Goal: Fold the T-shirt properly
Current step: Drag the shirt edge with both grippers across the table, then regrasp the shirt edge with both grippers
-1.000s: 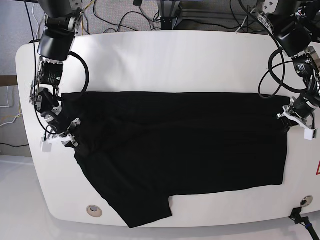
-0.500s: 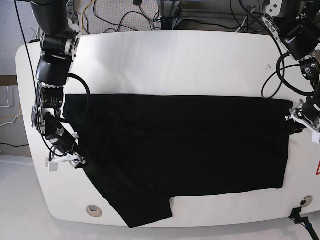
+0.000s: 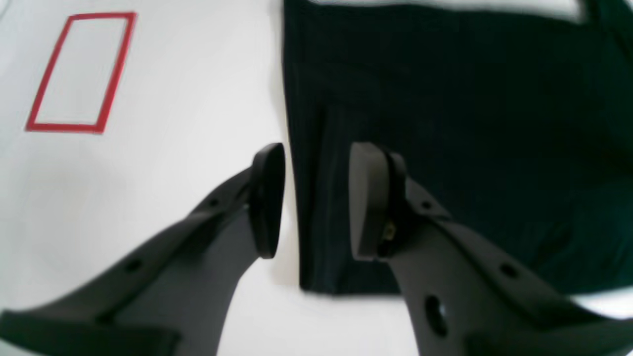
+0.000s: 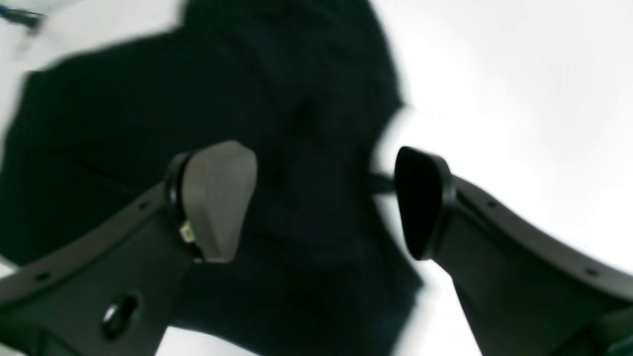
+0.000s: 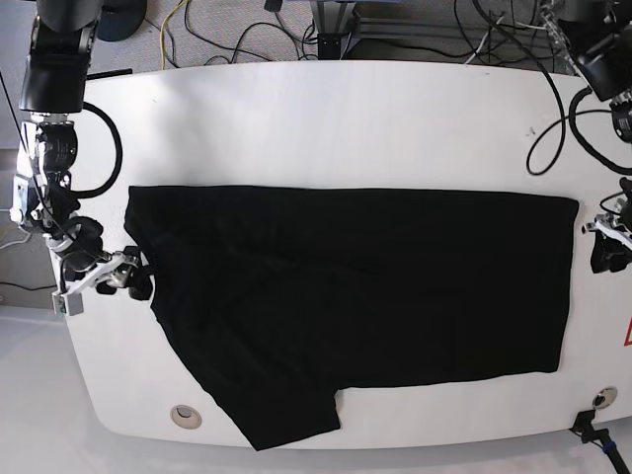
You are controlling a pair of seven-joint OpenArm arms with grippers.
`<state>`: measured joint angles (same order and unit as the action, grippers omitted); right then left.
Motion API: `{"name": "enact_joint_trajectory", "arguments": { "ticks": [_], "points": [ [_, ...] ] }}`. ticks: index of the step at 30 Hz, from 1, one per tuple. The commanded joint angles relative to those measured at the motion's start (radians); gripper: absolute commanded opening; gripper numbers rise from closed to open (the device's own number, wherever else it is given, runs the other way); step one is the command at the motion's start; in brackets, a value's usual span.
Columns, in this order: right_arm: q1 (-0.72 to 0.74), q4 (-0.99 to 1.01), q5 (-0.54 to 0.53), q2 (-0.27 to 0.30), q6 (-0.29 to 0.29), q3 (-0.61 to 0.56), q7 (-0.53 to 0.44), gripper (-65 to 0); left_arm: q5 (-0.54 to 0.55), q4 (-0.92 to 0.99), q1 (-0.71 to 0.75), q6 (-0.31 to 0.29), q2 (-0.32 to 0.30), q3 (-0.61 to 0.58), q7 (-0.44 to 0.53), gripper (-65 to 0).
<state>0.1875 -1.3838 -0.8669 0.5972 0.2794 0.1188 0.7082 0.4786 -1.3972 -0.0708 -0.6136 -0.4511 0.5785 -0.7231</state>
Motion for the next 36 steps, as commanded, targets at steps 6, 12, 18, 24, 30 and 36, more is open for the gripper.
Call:
{"name": "enact_joint_trajectory", "arguments": {
  "ticks": [6, 12, 18, 24, 30, 36],
  "points": [
    [-0.076, -0.05, 0.214, -0.024, 0.053, 0.092, -0.028, -18.9, 0.018, -0.172, 0.144, -0.006, -0.031, -0.018, 0.03, -44.2],
    [-0.124, -0.05, 0.407, -0.135, 0.157, 0.186, -0.028, -18.6, 0.019, -0.218, 0.227, -0.006, -0.031, -0.012, 0.03, -44.2],
    [-0.147, -0.049, 0.608, -0.236, 0.241, 0.278, -0.029, -18.5, 0.018, -0.216, 0.248, -0.006, -0.031, 0.021, 0.03, -44.1],
    [-0.15, 0.04, 0.659, -0.265, 0.275, 0.308, -0.092, -18.5, 0.018, -0.216, 0.266, -0.006, -0.033, 0.021, 0.03, -44.1],
    [-0.15, 0.067, 0.654, -0.28, 0.28, 0.308, -0.094, -19.1, -0.019, -0.21, 0.26, -0.006, -0.033, 0.021, 0.03, -44.1],
    [-0.151, 0.065, 0.654, -0.302, 0.28, 0.305, -0.094, -34.3, -0.116, -0.136, 0.182, -0.006, -0.028, 0.019, 0.032, -43.9]
  ]
}}
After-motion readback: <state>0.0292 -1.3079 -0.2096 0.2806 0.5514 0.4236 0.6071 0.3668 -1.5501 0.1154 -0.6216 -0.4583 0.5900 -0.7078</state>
